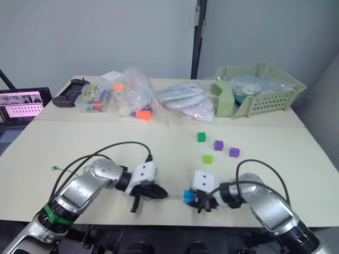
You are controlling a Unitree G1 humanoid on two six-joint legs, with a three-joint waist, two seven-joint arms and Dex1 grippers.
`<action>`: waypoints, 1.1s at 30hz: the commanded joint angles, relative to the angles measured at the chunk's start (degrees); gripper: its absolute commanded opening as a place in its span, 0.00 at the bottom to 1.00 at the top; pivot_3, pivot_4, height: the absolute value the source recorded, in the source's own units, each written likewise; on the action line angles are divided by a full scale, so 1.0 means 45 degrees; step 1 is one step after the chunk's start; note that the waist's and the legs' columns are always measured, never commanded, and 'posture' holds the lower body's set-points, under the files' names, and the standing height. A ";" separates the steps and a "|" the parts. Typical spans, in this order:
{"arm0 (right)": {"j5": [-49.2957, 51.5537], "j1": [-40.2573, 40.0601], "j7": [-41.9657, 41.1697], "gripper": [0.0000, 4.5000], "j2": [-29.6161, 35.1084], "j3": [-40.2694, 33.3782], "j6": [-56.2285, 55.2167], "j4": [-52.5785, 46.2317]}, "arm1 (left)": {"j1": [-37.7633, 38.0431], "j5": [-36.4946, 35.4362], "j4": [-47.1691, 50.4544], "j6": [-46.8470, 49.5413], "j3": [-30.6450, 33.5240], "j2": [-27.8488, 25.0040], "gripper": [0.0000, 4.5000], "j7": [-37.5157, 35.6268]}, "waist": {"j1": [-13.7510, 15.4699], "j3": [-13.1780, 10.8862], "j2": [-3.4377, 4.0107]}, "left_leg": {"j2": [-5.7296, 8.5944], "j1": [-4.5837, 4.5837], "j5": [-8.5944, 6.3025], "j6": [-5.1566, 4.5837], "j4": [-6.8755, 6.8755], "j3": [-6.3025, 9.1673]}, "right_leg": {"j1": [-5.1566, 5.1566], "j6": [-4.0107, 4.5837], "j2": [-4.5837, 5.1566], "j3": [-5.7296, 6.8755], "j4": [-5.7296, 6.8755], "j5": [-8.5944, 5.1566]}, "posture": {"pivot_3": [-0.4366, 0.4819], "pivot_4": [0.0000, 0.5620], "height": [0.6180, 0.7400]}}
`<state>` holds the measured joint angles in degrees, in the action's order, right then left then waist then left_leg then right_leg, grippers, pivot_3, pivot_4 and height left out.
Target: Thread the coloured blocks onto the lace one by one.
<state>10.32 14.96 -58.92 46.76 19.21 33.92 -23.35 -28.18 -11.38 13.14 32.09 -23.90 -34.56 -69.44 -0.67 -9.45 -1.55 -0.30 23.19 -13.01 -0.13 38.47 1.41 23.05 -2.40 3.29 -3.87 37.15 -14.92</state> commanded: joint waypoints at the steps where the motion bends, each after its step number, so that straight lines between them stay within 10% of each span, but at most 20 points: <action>1: -0.0249 0.0023 0.0168 0.30 0.0149 -0.0124 0.0104 0.0064 | -0.0244 -0.0118 0.0591 0.0243 0.0006 -0.0013 0.00 0.0127 | -0.0005 0.0000 0.0000 | 0.0000 0.0000 0.0000 0.0000 0.0000 0.0000 | 0.0000 0.0000 0.0000 0.0000 0.0000 0.0000 | 0.48 0.27 1.00; 33: -0.0218 0.0406 0.0330 0.30 -0.0193 0.0205 0.0559 -0.0257 | -0.0754 0.0063 0.0642 0.1410 -0.0807 0.0080 0.00 0.0819 | -0.0013 0.0000 0.0000 | -0.0002 0.0001 0.0000 0.0000 0.0000 -0.0001 | 0.0004 0.0000 -0.0004 0.0000 0.0002 0.0000 | 0.48 0.27 1.00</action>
<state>10.08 16.56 -58.38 46.16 19.86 35.71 -23.37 -30.52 -10.98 15.02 39.02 -27.50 -34.87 -65.98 -0.73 -9.45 -1.55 -0.31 23.19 -13.01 -0.13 38.47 1.41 23.07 -2.40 3.28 -3.87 37.16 -14.92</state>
